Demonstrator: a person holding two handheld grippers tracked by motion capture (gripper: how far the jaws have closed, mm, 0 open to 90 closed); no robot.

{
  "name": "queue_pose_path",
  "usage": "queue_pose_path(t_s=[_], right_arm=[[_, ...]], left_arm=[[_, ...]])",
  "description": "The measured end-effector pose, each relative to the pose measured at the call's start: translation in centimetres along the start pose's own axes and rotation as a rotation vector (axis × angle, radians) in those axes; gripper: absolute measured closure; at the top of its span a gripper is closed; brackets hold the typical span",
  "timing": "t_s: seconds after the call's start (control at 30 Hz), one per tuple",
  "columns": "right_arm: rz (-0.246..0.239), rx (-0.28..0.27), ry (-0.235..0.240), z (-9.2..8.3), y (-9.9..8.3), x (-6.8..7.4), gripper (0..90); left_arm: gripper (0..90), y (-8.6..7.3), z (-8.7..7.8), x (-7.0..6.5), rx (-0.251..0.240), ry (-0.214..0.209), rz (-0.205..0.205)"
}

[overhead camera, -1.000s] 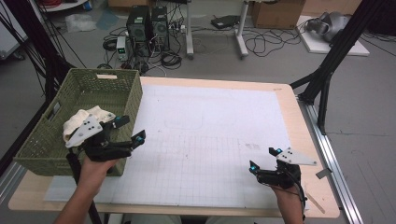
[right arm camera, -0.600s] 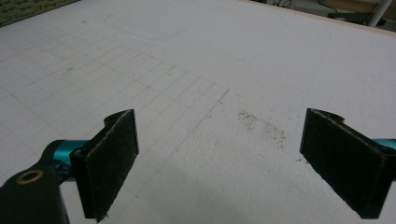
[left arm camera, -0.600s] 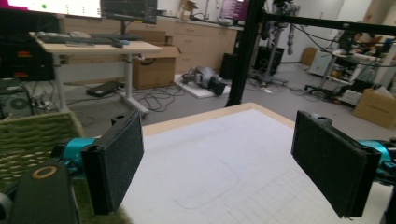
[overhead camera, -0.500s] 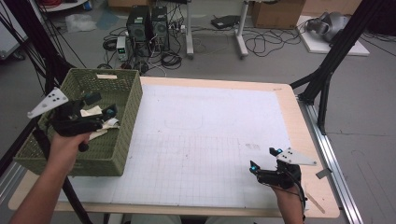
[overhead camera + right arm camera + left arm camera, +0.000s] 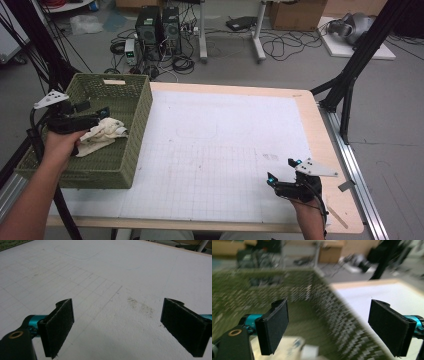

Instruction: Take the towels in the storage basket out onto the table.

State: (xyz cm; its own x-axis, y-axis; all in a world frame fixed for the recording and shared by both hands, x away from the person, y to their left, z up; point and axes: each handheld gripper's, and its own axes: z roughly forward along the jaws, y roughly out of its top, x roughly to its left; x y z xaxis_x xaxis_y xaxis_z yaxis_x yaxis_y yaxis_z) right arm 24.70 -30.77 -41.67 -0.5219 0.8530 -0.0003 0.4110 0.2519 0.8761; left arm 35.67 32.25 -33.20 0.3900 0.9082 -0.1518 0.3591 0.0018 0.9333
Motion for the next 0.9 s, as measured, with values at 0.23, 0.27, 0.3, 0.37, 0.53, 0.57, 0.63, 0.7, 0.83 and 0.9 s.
queue_pose_path(t_s=[0.23, 0.27, 0.3, 0.37, 0.53, 0.57, 0.63, 0.7, 0.83, 0.9], right_arm=[[-0.001, 0.004, -0.005, -0.1, 0.0, -0.1, 10.8], [0.002, 0.004, -0.006, -0.1, 0.0, -0.1, 10.8], [-0.003, 0.004, -0.005, 0.0, -0.1, -0.1, 10.8], [-0.004, 0.005, -0.004, 0.0, -0.1, -0.1, 10.8], [-0.012, 0.006, 0.0, 0.1, 0.0, 0.0, 10.9], [-0.018, 0.006, 0.002, 0.2, 0.0, 0.0, 10.8], [-0.017, 0.009, 0.001, 0.1, 0.0, 0.1, 10.8], [-0.013, 0.008, -0.002, 0.1, 0.0, 0.1, 10.8], [-0.015, 0.006, -0.002, 0.1, 0.0, 0.0, 10.8], [-0.012, 0.01, -0.002, 0.1, 0.0, 0.0, 10.9]], left_arm=[[17.2, -1.5, 2.2, 2.4, 0.141, 0.169, -0.038], [17.2, -1.6, 2.4, 2.7, 0.161, 0.19, -0.038], [17.4, -1.8, 2.6, 2.8, 0.183, 0.208, -0.037], [18.9, -2.1, 2.9, 3.1, 0.253, 0.213, -0.03], [20.3, -3.0, 3.8, 3.7, 0.357, 0.256, -0.035], [20.0, -3.1, 3.9, 3.8, 0.363, 0.268, -0.038], [19.9, -3.3, 4.0, 4.1, 0.383, 0.287, -0.049], [19.9, -3.4, 4.2, 4.4, 0.405, 0.302, -0.054], [20.1, -4.0, 4.5, 5.0, 0.449, 0.327, -0.078], [20.0, -4.6, 4.9, 5.4, 0.479, 0.343, -0.104]])
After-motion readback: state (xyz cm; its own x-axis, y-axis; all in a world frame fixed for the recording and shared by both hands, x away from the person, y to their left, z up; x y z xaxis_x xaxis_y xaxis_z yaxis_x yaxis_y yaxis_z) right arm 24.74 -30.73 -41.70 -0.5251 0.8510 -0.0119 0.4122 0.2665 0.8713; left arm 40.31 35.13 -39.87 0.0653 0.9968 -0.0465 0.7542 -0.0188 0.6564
